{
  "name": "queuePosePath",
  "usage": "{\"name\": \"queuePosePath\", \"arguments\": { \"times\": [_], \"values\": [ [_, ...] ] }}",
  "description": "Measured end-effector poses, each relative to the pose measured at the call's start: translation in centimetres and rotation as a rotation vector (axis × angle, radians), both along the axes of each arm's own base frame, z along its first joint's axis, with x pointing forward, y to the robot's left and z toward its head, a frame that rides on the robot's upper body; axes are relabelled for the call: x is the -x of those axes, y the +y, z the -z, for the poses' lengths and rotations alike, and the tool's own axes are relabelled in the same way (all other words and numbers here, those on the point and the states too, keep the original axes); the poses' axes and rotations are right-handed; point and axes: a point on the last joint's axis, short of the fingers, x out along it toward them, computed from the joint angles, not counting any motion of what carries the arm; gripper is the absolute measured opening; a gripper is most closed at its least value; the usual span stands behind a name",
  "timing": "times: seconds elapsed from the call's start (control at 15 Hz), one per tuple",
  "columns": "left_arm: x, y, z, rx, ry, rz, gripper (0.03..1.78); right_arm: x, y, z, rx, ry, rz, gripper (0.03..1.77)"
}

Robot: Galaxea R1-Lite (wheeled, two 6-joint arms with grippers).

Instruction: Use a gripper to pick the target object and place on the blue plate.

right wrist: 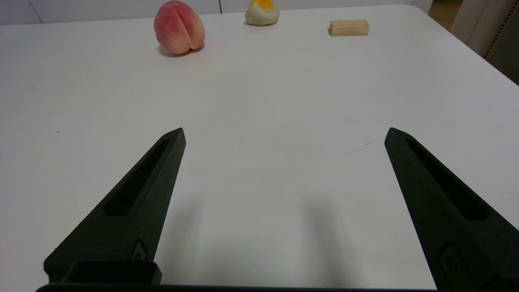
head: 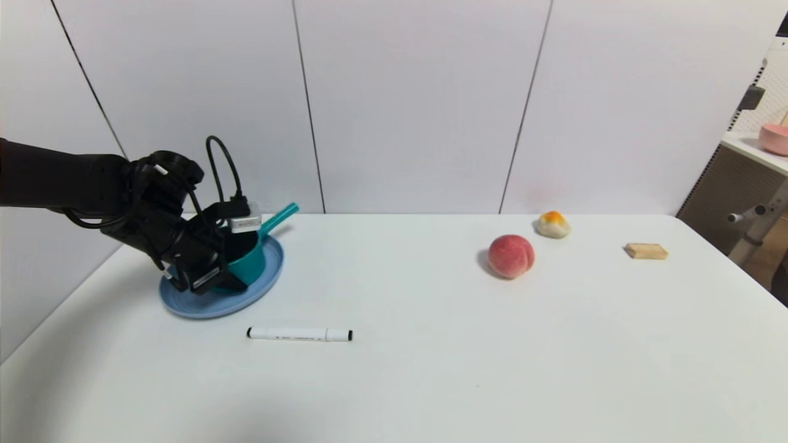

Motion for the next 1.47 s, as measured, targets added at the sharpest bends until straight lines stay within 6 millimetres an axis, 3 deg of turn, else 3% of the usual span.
{"name": "queuePosePath", "arguments": {
  "times": [0.4,0.8,1.13,1.33,1.47],
  "values": [
    [1.3,-0.1,-2.9,0.012,-0.078,-0.01,1.36,0.0,0.0,0.0,0.001,0.0,0.0,1.7],
    [5.2,-0.8,-8.1,0.087,-0.194,-0.081,1.54,0.0,0.0,0.0,0.0,0.0,0.0,1.7],
    [12.1,-1.0,-12.2,0.209,-0.295,-0.183,1.62,0.0,0.0,0.0,0.0,0.0,0.0,1.7],
    [17.3,-0.7,-11.5,0.288,-0.324,-0.251,1.65,0.0,0.0,0.0,0.0,0.0,0.0,1.7],
    [20.8,-0.5,-9.7,0.345,-0.358,-0.292,1.66,0.0,0.0,0.0,0.0,0.0,0.0,1.7]
  ]
}}
